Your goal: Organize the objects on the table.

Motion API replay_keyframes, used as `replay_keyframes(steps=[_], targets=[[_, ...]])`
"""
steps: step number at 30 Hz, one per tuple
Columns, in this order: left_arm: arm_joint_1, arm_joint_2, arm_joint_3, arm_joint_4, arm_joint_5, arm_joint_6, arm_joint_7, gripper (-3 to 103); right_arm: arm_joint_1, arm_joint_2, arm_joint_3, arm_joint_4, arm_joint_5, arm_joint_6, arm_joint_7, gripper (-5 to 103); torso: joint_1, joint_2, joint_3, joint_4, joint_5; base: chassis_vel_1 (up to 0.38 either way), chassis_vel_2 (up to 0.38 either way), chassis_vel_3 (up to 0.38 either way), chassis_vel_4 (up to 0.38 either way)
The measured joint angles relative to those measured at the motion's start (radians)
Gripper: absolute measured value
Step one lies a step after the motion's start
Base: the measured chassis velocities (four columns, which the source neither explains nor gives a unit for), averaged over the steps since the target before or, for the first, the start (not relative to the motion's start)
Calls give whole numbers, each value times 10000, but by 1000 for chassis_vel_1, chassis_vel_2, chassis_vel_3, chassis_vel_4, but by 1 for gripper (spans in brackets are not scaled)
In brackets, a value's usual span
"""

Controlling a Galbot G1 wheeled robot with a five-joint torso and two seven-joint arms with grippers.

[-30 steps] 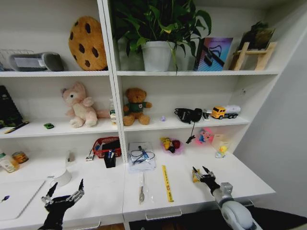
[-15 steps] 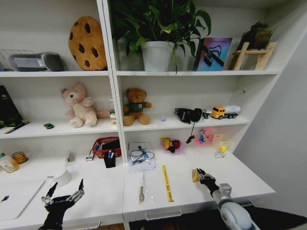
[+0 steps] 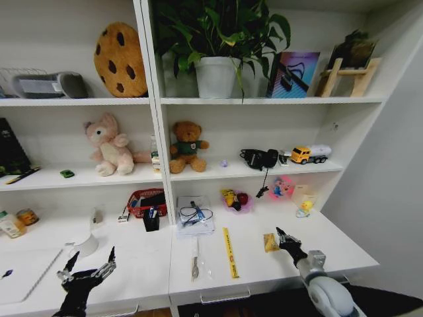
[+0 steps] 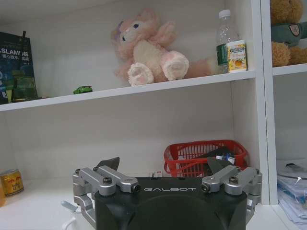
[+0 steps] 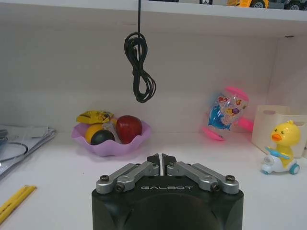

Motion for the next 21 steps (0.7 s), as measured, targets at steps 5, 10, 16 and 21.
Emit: replay_keyframes(steps=[5,10,16,21], targets=[[0,1,0,-1,0,0,0,100,-785,206,116,75,-441,175,-105,19,-1,0,-2,-4,1,0,0,0,0],[0,1,0,0,0,0,1,100,-586,260,-120,-200,-578,180,-109,36,-1,0,-1,-3,1,0,0,0,0],[0,0,0,0,0,0,1,100,-323,191,-261,-334,-574,136,-75,51,-1,0,-1,0,0,0,0,0,0],[0,1,0,0,0,0,0,100,427,-156,-937,-722,-207,-625,104,52,0,0,-1,-1,1,0,0,0,0]])
